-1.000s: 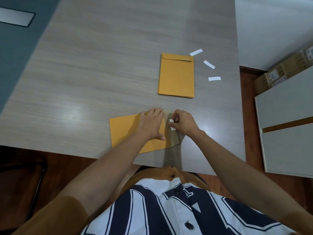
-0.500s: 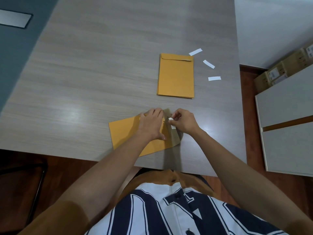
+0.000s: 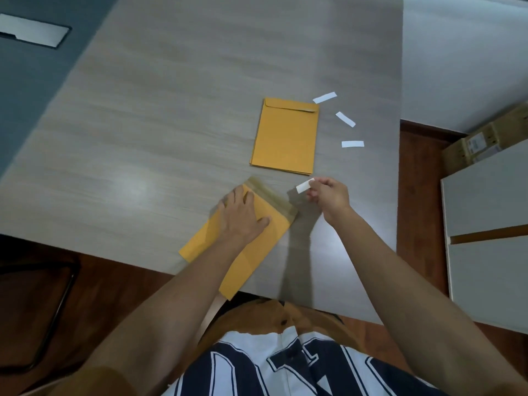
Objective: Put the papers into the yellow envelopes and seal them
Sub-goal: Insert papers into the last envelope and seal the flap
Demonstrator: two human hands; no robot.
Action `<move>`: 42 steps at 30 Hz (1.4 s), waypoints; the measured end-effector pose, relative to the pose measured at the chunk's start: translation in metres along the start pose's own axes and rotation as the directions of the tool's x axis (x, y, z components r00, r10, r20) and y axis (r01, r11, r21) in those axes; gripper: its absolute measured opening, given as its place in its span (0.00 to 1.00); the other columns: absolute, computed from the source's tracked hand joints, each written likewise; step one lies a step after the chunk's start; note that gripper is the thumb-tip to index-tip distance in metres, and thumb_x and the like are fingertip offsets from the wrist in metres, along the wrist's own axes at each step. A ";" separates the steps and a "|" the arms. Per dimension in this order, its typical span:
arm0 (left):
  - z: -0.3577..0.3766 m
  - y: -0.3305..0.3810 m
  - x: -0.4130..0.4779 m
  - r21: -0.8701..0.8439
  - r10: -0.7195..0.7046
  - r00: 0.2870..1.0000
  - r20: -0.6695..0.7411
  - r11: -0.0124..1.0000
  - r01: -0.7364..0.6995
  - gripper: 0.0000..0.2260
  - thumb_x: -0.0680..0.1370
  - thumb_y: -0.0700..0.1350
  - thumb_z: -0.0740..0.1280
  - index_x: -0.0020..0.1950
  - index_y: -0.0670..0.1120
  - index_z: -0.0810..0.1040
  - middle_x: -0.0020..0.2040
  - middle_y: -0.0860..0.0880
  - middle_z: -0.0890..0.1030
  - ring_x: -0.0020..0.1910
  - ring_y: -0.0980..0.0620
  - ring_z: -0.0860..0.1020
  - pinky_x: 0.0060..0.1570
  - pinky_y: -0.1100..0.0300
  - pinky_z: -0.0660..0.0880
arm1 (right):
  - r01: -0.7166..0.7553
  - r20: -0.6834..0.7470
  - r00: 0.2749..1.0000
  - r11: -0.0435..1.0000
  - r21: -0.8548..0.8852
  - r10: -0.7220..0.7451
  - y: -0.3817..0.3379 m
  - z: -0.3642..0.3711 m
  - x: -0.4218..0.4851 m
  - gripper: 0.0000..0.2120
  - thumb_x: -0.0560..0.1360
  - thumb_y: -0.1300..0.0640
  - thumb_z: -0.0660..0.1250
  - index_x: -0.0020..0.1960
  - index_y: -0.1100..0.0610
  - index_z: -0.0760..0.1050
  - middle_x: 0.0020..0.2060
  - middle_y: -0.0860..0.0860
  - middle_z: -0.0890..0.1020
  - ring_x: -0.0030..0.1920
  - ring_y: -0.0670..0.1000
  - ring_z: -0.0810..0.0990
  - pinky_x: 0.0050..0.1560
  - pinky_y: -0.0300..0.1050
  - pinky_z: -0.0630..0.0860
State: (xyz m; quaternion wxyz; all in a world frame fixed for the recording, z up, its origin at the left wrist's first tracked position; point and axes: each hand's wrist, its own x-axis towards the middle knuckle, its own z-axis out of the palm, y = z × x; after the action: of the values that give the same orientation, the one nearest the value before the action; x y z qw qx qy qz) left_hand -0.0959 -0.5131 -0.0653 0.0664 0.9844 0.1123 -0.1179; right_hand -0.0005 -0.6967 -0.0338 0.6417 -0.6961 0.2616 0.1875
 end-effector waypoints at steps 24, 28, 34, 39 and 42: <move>-0.010 0.019 -0.002 -0.104 -0.224 0.966 0.128 0.966 0.238 0.29 0.75 0.58 0.67 0.71 0.46 0.67 0.66 0.43 0.63 0.66 0.43 0.64 0.61 0.52 0.69 | 0.231 0.151 0.972 0.855 -0.463 -0.181 -0.017 -0.029 0.041 0.06 0.72 0.61 0.69 0.45 0.51 0.79 0.41 0.50 0.83 0.35 0.49 0.77 0.40 0.37 0.76; -0.014 0.002 0.001 -0.179 -0.193 0.971 0.139 0.960 0.216 0.29 0.74 0.53 0.72 0.71 0.45 0.67 0.63 0.45 0.64 0.63 0.45 0.66 0.57 0.54 0.73 | 0.390 0.372 0.908 0.709 -0.588 -0.191 0.009 -0.014 0.014 0.23 0.67 0.58 0.78 0.60 0.55 0.75 0.40 0.45 0.76 0.45 0.47 0.75 0.43 0.32 0.69; -0.017 -0.013 0.006 -0.194 -0.057 0.998 -0.016 0.979 0.053 0.51 0.67 0.55 0.78 0.79 0.45 0.49 0.77 0.44 0.54 0.75 0.45 0.56 0.70 0.51 0.65 | 0.503 0.382 0.863 0.494 -0.710 -0.330 0.028 0.006 -0.002 0.22 0.70 0.57 0.74 0.62 0.52 0.72 0.57 0.51 0.73 0.59 0.53 0.73 0.55 0.45 0.73; -0.017 -0.025 0.011 -0.050 0.130 0.991 -0.033 0.990 -0.131 0.35 0.71 0.57 0.74 0.73 0.48 0.64 0.70 0.47 0.65 0.70 0.47 0.64 0.65 0.55 0.65 | 0.496 0.342 0.855 0.423 -0.758 -0.391 0.040 0.021 -0.021 0.16 0.74 0.54 0.70 0.60 0.54 0.74 0.57 0.51 0.74 0.61 0.52 0.70 0.62 0.47 0.72; -0.008 -0.029 0.003 -0.090 0.197 0.978 -0.067 0.975 -0.203 0.24 0.74 0.54 0.71 0.67 0.47 0.71 0.64 0.47 0.71 0.64 0.47 0.69 0.59 0.56 0.67 | 0.484 0.334 0.852 0.361 -0.797 -0.404 0.053 0.024 -0.031 0.17 0.76 0.54 0.67 0.64 0.56 0.74 0.59 0.52 0.74 0.64 0.53 0.69 0.66 0.46 0.70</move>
State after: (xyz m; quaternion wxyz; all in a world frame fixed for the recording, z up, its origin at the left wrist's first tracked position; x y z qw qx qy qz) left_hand -0.0982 -0.4829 -0.0617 0.1222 0.9893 0.0202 -0.0766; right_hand -0.0558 -0.6712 -0.0601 0.2436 -0.9554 -0.0912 0.1398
